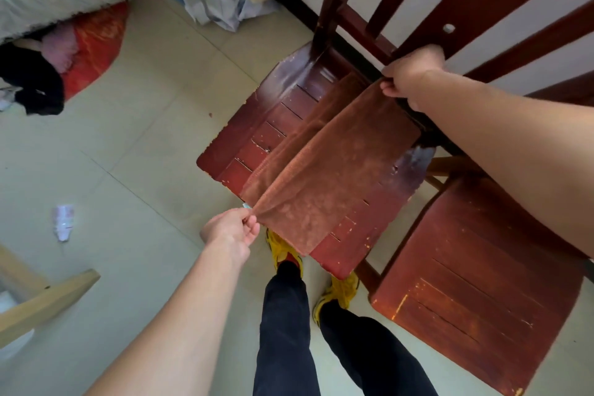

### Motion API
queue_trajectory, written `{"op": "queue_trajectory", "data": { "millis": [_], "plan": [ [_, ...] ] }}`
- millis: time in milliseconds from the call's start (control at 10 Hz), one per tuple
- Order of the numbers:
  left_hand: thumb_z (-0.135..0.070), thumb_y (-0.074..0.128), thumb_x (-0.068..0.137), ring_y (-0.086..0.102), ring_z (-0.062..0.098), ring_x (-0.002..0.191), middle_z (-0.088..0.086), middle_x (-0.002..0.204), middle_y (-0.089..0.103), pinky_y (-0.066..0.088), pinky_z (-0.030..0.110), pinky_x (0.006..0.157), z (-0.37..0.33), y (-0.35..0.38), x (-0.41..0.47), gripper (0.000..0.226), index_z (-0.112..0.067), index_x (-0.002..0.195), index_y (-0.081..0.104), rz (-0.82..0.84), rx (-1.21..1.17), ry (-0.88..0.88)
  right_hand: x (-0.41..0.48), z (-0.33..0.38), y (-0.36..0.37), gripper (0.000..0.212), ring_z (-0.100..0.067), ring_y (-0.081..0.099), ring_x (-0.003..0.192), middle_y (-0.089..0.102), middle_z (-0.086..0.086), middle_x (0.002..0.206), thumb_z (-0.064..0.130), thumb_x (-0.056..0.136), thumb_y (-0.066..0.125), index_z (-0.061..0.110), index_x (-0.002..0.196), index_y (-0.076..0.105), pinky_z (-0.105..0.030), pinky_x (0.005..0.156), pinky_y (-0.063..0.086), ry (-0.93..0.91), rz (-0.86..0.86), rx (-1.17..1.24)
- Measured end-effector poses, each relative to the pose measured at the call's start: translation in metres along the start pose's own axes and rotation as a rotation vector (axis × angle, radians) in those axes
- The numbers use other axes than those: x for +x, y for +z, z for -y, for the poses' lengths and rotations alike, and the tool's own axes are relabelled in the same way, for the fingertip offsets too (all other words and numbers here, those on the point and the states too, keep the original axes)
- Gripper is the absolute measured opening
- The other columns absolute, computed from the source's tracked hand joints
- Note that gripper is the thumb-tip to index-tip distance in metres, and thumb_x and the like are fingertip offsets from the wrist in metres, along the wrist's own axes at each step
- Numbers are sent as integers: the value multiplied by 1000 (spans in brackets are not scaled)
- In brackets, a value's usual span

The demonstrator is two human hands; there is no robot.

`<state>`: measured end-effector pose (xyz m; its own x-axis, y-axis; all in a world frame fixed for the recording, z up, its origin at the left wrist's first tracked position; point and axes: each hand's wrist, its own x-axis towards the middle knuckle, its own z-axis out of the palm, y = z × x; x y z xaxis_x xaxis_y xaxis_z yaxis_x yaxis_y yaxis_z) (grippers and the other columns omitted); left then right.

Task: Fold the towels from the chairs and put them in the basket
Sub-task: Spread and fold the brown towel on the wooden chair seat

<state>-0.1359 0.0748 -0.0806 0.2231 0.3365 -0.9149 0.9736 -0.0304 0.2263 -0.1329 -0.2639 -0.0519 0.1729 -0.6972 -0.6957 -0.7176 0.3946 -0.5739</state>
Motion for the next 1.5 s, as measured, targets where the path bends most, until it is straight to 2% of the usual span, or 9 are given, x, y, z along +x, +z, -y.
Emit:
{"op": "queue_trajectory", "data": {
  "millis": [200,300,400,500,800,1000,1100,1300,1500],
  "plan": [
    [5,62,83,59,18,53,12,72,61,55,28,52,-44,19,36,18,-2,100,58,-120,-10,102,14,6,52,44,-26,64,104,61,-15,123,7,82,62,7,125,56,-36,84,58,-135,-96,-260],
    [-1,63,81,61,26,63,9,76,64,56,34,67,-50,27,38,14,-12,89,63,-113,339,483,2,-7,59,24,-23,64,102,67,-8,112,16,85,64,16,108,67,-32,89,53,-244,-162,-461],
    [-7,63,81,60,19,66,-5,64,60,45,24,62,-43,39,26,12,-18,80,66,163,784,759,-6,-33,67,8,-17,66,82,71,-3,92,18,88,63,23,91,68,-26,73,51,-270,-89,-446],
    [-13,68,84,59,16,73,-9,63,58,45,24,69,-34,50,29,9,-20,90,69,388,1080,758,2,-51,70,10,-10,66,73,71,-2,84,12,88,65,20,93,69,-21,62,51,-81,152,-308],
    [-39,76,76,51,26,107,4,108,56,44,38,81,-45,51,49,47,-21,114,54,31,1389,1018,10,-96,15,25,-16,61,90,65,4,98,25,85,68,21,109,66,-27,83,47,-110,-244,-300],
    [-38,74,78,60,30,98,6,91,69,45,36,81,-36,51,49,33,-18,99,60,67,1473,895,-82,-205,49,48,-25,61,103,64,-1,106,40,79,73,19,117,53,-37,91,47,277,-352,-177],
    [-35,73,78,61,31,84,8,76,68,50,37,70,-33,49,52,28,-9,80,64,122,1458,917,-123,-243,79,47,-22,60,89,61,3,92,51,70,77,20,100,57,-32,79,47,485,-261,-47],
    [-26,79,72,48,24,60,6,60,55,36,33,57,-24,26,53,38,-7,62,48,216,1189,888,-162,-269,110,21,-19,67,74,72,2,78,31,72,81,13,80,73,-35,73,55,543,-32,283],
    [-16,72,83,66,28,79,12,90,70,54,40,77,4,-22,39,14,-11,84,59,324,833,456,-206,-280,80,15,-17,67,79,70,-4,91,22,87,68,11,93,60,-26,56,53,463,21,448]
  ]
}}
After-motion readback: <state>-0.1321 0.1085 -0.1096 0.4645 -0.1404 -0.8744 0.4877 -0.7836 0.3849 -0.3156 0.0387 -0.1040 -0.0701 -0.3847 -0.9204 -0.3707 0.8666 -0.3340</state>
